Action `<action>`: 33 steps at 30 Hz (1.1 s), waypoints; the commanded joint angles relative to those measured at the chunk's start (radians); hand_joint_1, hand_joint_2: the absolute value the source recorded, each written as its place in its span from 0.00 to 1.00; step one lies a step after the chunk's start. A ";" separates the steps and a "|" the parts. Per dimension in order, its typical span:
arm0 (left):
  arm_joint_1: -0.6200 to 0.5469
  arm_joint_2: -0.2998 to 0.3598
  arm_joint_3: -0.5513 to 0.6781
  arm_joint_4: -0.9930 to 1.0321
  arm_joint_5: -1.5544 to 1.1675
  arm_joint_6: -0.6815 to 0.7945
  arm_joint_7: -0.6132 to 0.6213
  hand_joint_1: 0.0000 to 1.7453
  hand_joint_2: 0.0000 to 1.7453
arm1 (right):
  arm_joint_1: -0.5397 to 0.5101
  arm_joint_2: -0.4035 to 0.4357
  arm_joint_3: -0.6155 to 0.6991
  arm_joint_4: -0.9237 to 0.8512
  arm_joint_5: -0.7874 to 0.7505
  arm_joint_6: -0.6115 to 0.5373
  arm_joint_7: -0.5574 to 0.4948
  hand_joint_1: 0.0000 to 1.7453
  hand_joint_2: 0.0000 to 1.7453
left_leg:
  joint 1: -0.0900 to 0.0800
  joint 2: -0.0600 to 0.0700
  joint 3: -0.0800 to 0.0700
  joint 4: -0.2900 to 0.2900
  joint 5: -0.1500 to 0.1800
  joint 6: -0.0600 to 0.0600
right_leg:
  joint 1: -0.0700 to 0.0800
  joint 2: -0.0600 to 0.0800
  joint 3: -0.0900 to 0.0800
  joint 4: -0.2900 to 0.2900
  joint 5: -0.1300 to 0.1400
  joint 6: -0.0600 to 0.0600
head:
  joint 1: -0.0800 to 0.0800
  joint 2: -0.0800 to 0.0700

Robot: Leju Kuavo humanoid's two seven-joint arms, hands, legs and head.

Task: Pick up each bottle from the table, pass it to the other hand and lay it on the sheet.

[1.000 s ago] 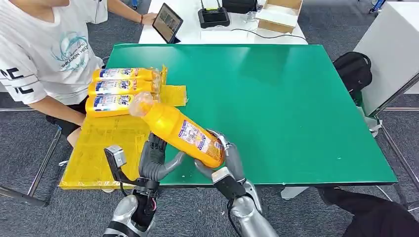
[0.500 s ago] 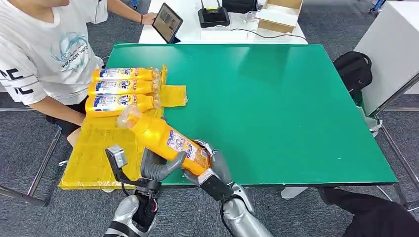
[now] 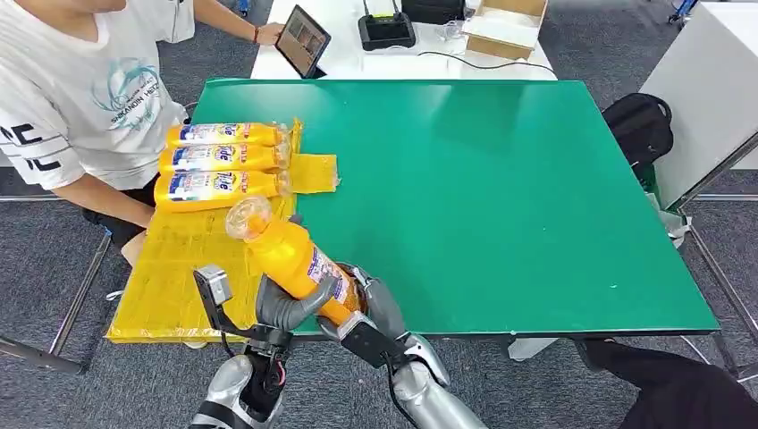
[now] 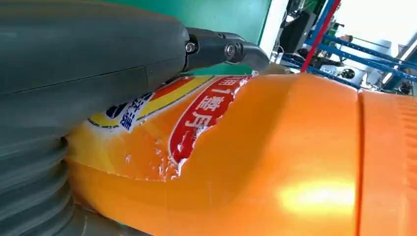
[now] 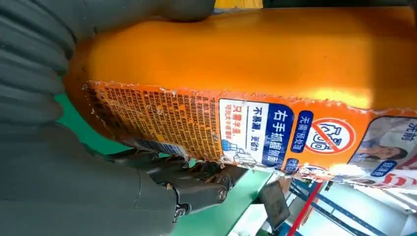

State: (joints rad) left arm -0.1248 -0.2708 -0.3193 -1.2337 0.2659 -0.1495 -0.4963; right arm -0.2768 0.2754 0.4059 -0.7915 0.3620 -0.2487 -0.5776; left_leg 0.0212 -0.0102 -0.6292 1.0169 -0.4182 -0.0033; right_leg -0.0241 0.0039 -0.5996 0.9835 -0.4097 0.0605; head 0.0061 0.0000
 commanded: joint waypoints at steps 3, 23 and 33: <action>-0.046 0.016 -0.031 0.070 0.000 -0.028 0.003 1.00 1.00 | -0.038 0.002 0.070 0.112 0.007 0.023 0.001 0.99 1.00 | 0.000 0.001 0.004 -0.001 -0.001 0.001 | 0.001 0.000 0.004 -0.001 -0.001 -0.003 | 0.000 0.000; -0.064 0.023 0.015 0.067 -0.060 0.053 -0.056 1.00 1.00 | -0.029 0.001 0.045 0.068 -0.033 0.033 0.000 0.00 0.00 | 0.000 0.000 0.005 -0.001 -0.001 0.001 | 0.001 -0.001 0.005 -0.001 -0.001 -0.003 | 0.000 0.000; -0.163 0.050 0.174 0.113 -0.243 0.310 -0.169 1.00 1.00 | 0.014 -0.043 0.038 -0.198 -0.103 0.126 0.023 0.00 0.00 | 0.000 0.001 0.003 0.000 0.000 0.001 | 0.001 -0.001 0.002 0.000 -0.001 -0.003 | 0.000 0.000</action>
State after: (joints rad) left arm -0.1749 -0.2617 -0.2553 -1.2097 0.0835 0.0846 -0.6351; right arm -0.2712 0.2808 0.4303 -0.8369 0.2732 -0.1538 -0.5741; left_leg 0.0212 -0.0098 -0.6290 1.0169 -0.4179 -0.0033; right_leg -0.0240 0.0041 -0.5997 0.9837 -0.4095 0.0605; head 0.0061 0.0000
